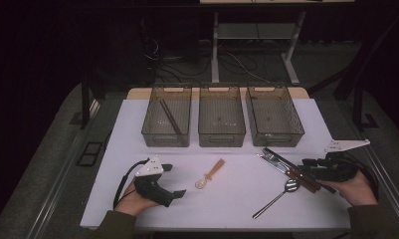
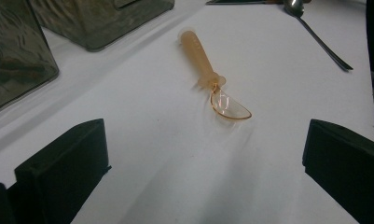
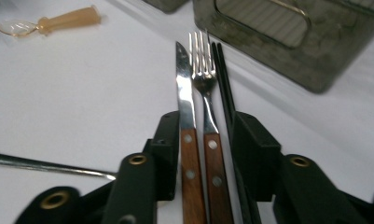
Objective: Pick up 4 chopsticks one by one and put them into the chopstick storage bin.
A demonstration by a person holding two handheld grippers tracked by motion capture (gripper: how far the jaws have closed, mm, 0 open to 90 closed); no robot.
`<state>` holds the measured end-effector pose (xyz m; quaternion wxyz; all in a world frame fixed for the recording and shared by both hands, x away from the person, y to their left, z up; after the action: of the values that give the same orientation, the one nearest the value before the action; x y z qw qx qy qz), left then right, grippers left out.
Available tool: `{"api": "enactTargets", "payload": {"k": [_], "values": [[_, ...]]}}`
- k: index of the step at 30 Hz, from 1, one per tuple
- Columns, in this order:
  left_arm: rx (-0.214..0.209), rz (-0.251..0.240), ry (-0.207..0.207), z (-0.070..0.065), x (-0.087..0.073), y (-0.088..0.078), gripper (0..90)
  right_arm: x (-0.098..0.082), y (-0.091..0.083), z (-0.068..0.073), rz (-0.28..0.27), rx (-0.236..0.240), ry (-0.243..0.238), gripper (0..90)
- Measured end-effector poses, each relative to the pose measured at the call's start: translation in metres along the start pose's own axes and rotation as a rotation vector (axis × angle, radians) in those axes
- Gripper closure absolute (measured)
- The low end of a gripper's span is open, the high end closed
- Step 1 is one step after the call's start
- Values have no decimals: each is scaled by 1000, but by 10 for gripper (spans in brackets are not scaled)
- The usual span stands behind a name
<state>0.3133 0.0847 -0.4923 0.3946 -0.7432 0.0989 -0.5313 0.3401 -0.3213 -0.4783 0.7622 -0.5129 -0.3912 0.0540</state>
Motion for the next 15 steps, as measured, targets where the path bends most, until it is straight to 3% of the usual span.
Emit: {"api": "enactTargets", "payload": {"k": [6, 9, 15], "values": [[0, 0, 1, 0, 0, 0, 0, -14, 1, -12, 35, -44, -12, 748], [1, 3, 1, 0, 0, 0, 0, -23, 5, -21, 81, -90, -23, 777], [-1, 8, 2, -1, -1, 1, 0, -33, 12, -31, 118, -85, -5, 814]]}}
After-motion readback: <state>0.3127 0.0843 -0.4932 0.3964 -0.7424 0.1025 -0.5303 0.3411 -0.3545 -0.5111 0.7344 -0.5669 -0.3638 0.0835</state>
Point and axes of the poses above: each handheld gripper's, and its own axes: y roughly forward along the jaws, x roughly out of its top, z roughly to its left, the point moved 10 cm from there along y, roughly forward along the jaws, and after that the axes turned 12 degrees about z, right-handed, at the moved point
